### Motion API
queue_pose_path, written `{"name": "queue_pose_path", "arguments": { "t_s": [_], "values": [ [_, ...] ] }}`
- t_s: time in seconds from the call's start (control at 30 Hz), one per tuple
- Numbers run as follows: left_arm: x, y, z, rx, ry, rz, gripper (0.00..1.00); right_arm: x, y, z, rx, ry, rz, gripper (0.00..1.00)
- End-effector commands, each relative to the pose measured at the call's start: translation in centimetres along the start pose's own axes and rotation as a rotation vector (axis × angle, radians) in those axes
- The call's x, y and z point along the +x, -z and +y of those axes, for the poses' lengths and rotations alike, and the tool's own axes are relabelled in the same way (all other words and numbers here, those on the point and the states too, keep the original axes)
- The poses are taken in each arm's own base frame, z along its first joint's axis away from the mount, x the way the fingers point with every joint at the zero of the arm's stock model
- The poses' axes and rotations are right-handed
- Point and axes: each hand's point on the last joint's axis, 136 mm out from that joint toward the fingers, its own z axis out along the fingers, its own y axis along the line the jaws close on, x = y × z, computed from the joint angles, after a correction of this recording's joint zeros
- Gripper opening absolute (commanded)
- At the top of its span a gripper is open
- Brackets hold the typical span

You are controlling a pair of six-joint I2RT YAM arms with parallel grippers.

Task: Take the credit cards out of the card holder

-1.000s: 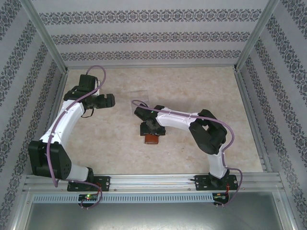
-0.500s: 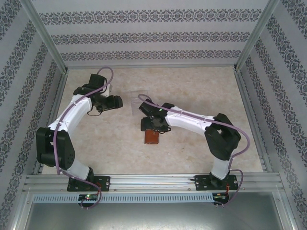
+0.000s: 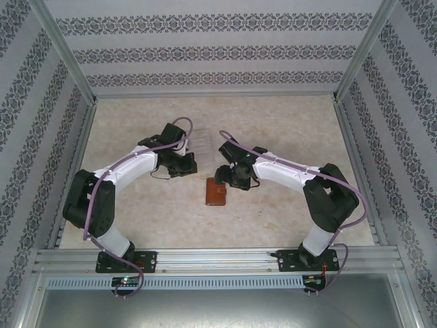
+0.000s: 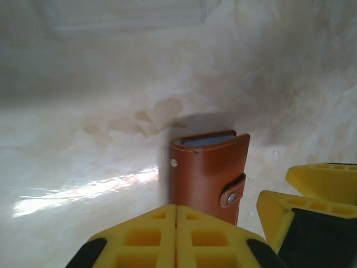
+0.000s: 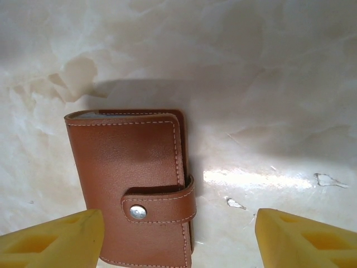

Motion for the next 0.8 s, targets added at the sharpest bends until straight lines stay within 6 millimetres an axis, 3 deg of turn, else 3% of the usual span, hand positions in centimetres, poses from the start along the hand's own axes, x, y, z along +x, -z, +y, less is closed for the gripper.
{"name": "queue_pose_path", "arguments": {
  "t_s": [0.0,0.27,0.77],
  "values": [
    [0.1,-1.6,-2.8,0.093,0.004,0.000,0.02,0.6,0.6,0.6,-0.052,0.014,0.025,0.70],
    [1.9,-4.9,-3.2,0.157,0.057,0.091,0.00,1.2,-0.6,0.9,-0.063,-0.009,0.060,0.57],
    [4.1,-7.5,-1.5,0.147,0.102,0.194,0.00,1.9,-2.3,1.6,-0.009,0.011,0.095,0.45]
  ]
}}
